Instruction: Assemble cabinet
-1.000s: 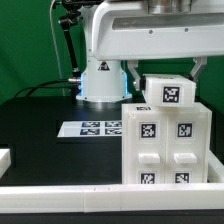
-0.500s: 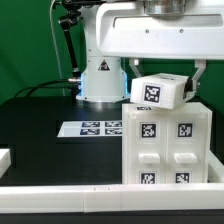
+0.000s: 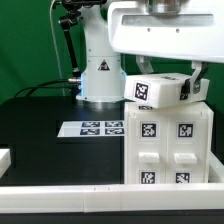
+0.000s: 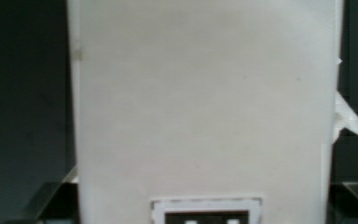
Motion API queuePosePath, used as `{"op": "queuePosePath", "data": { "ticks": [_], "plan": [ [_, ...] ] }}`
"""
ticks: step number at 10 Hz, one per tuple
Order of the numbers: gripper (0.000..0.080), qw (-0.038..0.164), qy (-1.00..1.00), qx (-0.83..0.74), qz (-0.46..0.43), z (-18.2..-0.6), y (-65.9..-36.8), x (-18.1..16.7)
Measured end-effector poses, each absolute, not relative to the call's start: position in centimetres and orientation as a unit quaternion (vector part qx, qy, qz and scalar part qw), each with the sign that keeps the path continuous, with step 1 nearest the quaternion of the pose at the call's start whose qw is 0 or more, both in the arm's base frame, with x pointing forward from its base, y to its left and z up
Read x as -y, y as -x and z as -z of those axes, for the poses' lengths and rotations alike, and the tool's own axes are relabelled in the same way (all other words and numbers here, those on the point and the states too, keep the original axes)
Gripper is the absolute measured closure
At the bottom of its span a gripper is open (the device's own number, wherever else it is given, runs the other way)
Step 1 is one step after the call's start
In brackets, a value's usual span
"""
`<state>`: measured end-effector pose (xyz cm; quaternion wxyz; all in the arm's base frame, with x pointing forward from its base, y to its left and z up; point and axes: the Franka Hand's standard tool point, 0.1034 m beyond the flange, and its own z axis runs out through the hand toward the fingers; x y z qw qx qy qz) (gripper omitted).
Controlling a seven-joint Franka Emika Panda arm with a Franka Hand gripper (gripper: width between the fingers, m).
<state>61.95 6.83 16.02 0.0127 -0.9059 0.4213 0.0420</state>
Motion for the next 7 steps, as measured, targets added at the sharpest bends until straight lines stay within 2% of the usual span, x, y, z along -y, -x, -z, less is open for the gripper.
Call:
{"op": "queuePosePath", "data": {
  "ticks": [6,7],
  "plan": [
    [0.0239,0.013,0.819,-0.572,-0.043,-16.15,-62.13,-7.33],
    [0.0188,0.013,0.819,-0.572,-0.043,-16.11,-62.12,-7.4]
  ]
}}
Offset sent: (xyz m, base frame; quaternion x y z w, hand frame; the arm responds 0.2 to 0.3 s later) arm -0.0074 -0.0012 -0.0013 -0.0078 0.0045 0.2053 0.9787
